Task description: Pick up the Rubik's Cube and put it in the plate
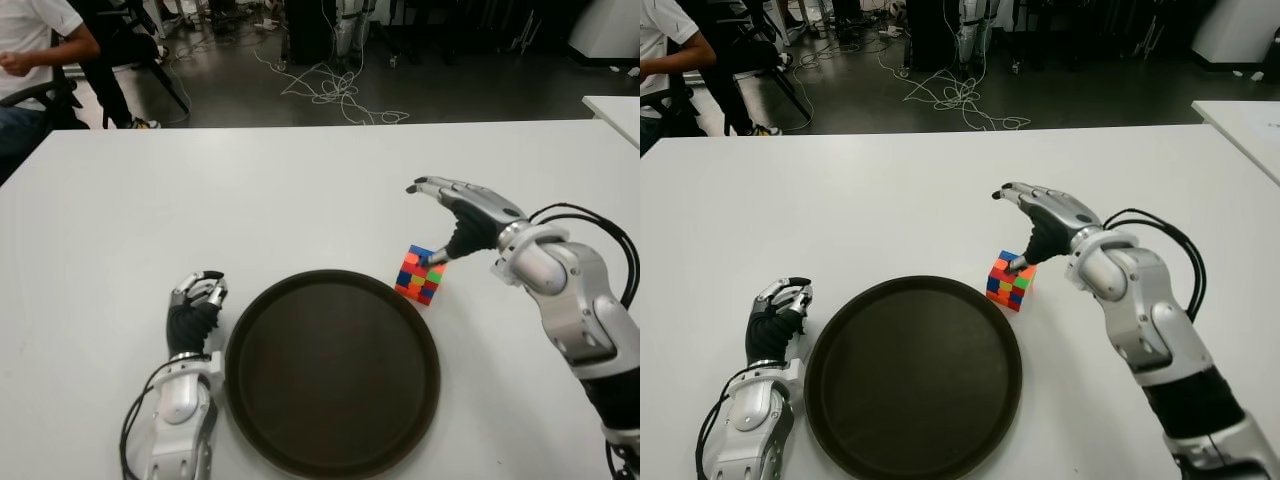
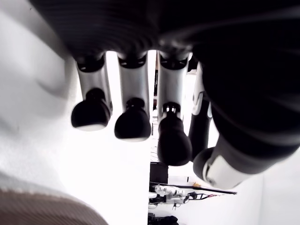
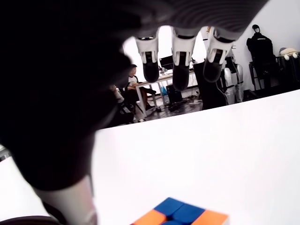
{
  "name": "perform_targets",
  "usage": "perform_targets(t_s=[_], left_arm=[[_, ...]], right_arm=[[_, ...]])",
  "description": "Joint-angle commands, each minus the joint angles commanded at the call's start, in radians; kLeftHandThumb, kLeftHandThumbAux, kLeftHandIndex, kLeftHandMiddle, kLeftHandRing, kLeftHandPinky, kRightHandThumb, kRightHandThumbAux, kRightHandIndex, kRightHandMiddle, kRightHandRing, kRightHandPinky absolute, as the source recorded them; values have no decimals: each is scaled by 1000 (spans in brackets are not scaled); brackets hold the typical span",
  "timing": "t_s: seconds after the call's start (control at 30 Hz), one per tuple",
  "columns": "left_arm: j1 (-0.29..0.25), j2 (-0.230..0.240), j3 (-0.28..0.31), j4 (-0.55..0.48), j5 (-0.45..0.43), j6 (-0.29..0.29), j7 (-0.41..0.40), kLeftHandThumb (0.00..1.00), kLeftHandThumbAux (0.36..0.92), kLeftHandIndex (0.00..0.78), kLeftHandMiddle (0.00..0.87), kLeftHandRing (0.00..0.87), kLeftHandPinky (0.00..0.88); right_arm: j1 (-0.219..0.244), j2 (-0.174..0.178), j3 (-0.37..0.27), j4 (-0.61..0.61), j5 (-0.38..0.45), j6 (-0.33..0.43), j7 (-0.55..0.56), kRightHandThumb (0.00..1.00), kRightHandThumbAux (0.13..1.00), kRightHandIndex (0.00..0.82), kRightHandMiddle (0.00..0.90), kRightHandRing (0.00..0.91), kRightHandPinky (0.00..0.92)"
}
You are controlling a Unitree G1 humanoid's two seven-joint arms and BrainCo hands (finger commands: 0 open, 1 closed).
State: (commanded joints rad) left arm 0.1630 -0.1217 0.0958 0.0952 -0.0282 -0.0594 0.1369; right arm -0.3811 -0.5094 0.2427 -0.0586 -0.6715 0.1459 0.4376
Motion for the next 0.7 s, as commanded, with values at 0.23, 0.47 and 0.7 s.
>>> perform_targets(t_s=[0.23, 0.47, 0.7], left_arm=[[3, -1, -4, -11, 12, 14, 10, 710, 705, 444, 788, 816, 815], [8, -2, -10, -22, 21, 18, 16, 710, 705, 444, 790, 818, 819], [14, -1, -13, -33, 16, 20, 9, 710, 705, 444, 789, 818, 819]], right_arm=[[-20, 6, 8, 60, 4, -35, -42, 0, 904, 0, 62, 106, 120], [-29, 18, 12, 96, 20, -48, -63, 0, 916, 0, 63, 107, 114], [-23, 34, 17, 115, 28, -61, -93, 0, 944, 30, 85, 127, 147]])
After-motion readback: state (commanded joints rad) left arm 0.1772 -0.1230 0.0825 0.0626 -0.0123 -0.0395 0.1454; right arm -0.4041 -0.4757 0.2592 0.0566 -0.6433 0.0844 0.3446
